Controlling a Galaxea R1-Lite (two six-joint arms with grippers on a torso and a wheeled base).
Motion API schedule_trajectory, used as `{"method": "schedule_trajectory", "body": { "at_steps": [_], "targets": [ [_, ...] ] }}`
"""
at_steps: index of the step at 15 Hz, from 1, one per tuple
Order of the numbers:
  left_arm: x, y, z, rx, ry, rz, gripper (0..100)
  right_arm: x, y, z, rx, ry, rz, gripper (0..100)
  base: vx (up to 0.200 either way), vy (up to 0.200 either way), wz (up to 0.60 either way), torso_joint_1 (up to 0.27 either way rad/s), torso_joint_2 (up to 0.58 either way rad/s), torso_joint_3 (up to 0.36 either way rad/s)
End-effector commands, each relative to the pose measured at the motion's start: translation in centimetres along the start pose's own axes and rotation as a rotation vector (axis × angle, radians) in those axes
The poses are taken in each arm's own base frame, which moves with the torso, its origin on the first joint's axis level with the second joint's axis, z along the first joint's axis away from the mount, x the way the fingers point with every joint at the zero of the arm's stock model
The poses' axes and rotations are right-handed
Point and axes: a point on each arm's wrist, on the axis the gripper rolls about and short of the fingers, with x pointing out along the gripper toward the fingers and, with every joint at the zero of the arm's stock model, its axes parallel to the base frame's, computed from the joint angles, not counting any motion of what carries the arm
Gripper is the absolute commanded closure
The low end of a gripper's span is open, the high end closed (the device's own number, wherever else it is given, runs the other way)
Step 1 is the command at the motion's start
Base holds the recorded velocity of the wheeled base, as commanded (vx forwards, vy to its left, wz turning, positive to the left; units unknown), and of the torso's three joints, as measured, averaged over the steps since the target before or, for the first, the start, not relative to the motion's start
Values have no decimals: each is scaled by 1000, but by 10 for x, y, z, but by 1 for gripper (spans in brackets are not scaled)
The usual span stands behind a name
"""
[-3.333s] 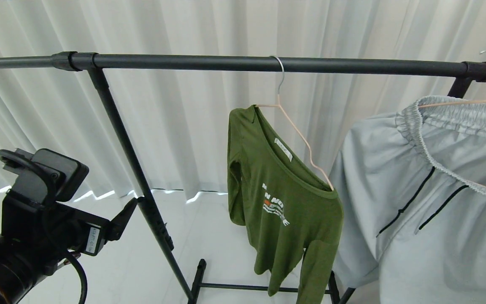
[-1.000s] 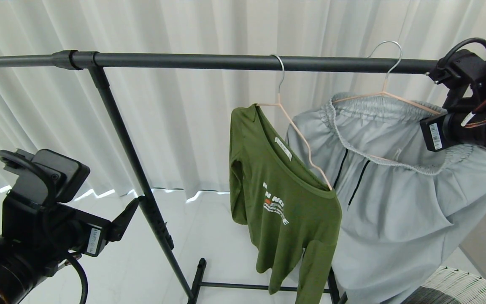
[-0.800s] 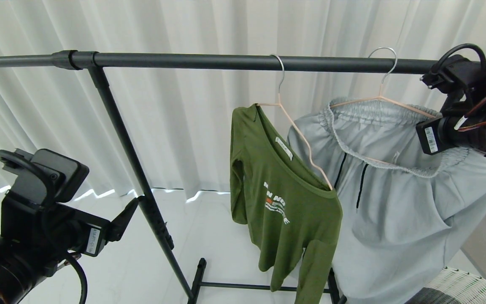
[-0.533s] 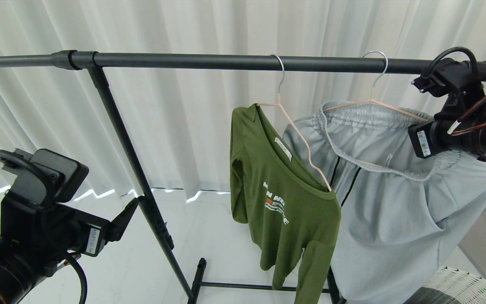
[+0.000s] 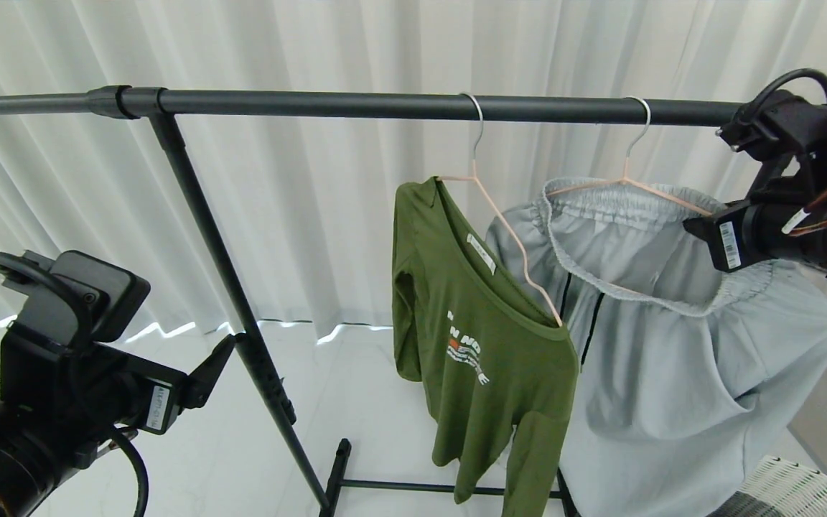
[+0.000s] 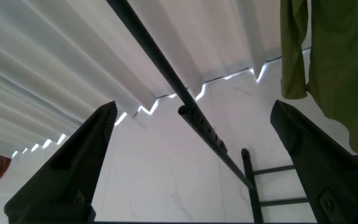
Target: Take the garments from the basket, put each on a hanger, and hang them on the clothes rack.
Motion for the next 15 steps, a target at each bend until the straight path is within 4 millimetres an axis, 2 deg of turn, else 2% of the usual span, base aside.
{"method": "schedule_trajectory", "body": {
  "at_steps": [1,4,10,13,15],
  "targets": [
    [0,0,0,0,0,1,0,-14,-7,5,21,-46,-10,0,0,0,0,0,0,0],
    [0,1,0,-5,-6,10,0,-42,-19,9,65,-110,-17,0,0,0,0,0,0,0],
    [0,13,-4,-27,12,83,0,-107,-38,-16,123,-272,75,0,0,0,0,0,0,0],
    [-6,20,-6,-43,5,119,0,-126,-48,-34,127,-272,17,0,-200,0,0,2,4,2],
    [-18,27,-12,-57,5,178,0,-137,-58,-55,109,-227,-82,0,-200,0,0,-2,2,5]
  ]
}}
